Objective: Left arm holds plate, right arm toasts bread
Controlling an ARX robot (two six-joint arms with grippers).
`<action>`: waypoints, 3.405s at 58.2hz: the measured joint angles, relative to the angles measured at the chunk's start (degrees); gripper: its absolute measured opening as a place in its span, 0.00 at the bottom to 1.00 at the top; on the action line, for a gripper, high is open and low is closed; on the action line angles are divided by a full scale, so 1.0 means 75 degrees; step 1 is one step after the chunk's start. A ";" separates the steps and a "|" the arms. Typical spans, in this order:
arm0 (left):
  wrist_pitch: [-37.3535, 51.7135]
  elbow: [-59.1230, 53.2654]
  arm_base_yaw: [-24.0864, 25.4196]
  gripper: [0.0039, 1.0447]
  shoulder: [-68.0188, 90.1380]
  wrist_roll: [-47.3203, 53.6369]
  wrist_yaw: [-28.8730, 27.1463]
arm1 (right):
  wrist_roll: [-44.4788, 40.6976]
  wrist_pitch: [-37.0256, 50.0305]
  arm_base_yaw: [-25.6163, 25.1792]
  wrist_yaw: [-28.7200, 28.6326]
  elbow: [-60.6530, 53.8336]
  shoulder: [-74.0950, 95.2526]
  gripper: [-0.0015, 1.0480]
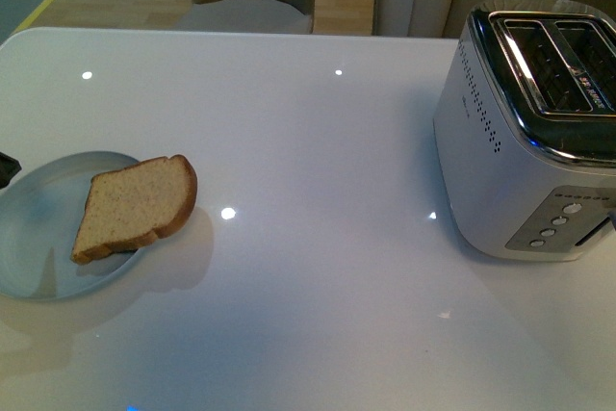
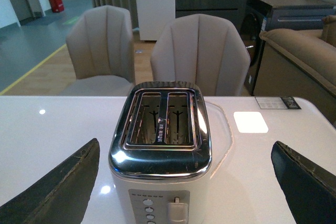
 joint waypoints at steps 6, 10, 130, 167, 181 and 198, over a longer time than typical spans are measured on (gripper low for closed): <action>0.0210 0.0219 0.0015 0.93 0.0632 0.0140 -0.0041 | 0.0000 0.0000 0.0000 0.0000 0.0000 0.0000 0.92; 0.0262 0.0277 0.0023 0.93 0.0851 0.0201 -0.0055 | 0.0000 0.0000 0.0000 0.0000 0.0000 0.0000 0.92; -0.0906 -0.0836 0.0268 0.02 -0.1667 -0.1163 0.0574 | 0.0000 0.0000 0.0000 0.0000 -0.0003 0.0000 0.92; -0.4010 -0.0621 -0.2544 0.02 -0.5764 -0.2923 -0.0067 | 0.0000 0.0000 0.0000 0.0000 0.0000 0.0000 0.92; -0.4605 -0.0213 -0.3756 0.02 -0.6199 -0.3497 -0.0501 | 0.0000 0.0000 0.0000 0.0000 0.0000 0.0000 0.92; -0.4750 0.0076 -0.4712 0.02 -0.6254 -0.4036 -0.0813 | 0.0000 0.0000 0.0000 0.0000 0.0000 0.0000 0.92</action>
